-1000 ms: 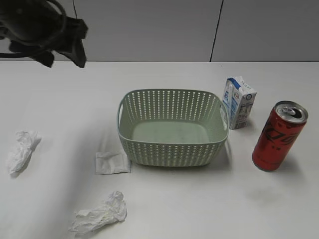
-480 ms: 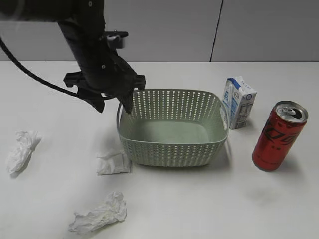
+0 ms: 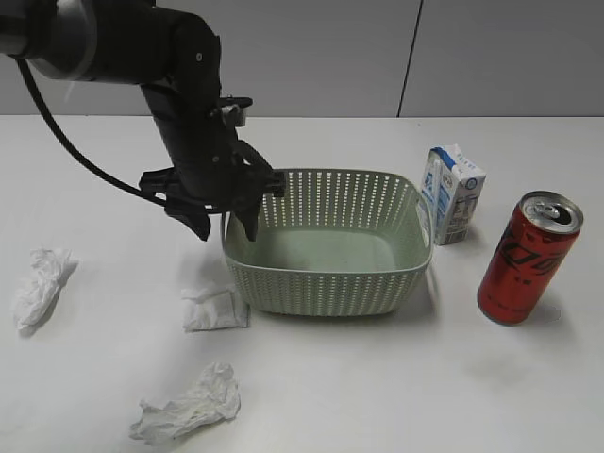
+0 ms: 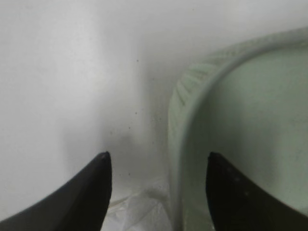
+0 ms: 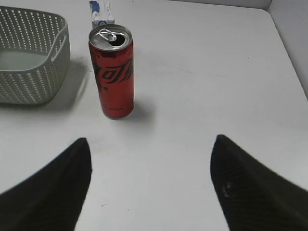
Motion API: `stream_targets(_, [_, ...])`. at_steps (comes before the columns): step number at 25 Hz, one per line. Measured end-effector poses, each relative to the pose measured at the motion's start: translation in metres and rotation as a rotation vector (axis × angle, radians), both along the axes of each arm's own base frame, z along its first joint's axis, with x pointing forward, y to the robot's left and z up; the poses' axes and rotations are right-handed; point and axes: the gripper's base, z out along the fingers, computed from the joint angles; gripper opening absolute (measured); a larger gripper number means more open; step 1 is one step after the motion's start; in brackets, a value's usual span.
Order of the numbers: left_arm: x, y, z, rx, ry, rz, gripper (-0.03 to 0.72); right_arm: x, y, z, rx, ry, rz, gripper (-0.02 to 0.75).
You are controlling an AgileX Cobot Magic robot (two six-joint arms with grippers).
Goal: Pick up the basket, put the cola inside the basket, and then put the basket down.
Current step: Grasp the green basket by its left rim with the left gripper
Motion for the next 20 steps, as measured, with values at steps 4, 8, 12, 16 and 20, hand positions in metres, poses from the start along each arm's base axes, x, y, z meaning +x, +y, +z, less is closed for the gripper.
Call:
stream_targets(4, [0.0, 0.0, -0.0004, 0.0, 0.003, 0.008, 0.41, 0.0, -0.0001, 0.0, -0.001, 0.0, -0.001, 0.582])
stream_targets(8, [-0.0002, 0.0001, -0.0019, 0.003, 0.01, 0.011, 0.365, 0.0, -0.0001, 0.0, -0.001, 0.0, -0.001, 0.582])
stream_targets(12, [-0.0002, 0.0001, -0.0019, 0.003, 0.01, 0.011, 0.309, 0.0, -0.0001, 0.0, -0.001, 0.0, -0.001, 0.582])
stream_targets(16, [-0.0005, -0.0007, -0.0017, -0.006, 0.014, 0.016, 0.104, 0.0, -0.0001, 0.0, -0.001, 0.0, -0.001, 0.582])
stream_targets(20, [-0.0009, -0.0021, -0.0015, -0.021, 0.021, 0.026, -0.001, 0.0, -0.0001, 0.0, -0.001, 0.0, -0.001, 0.582])
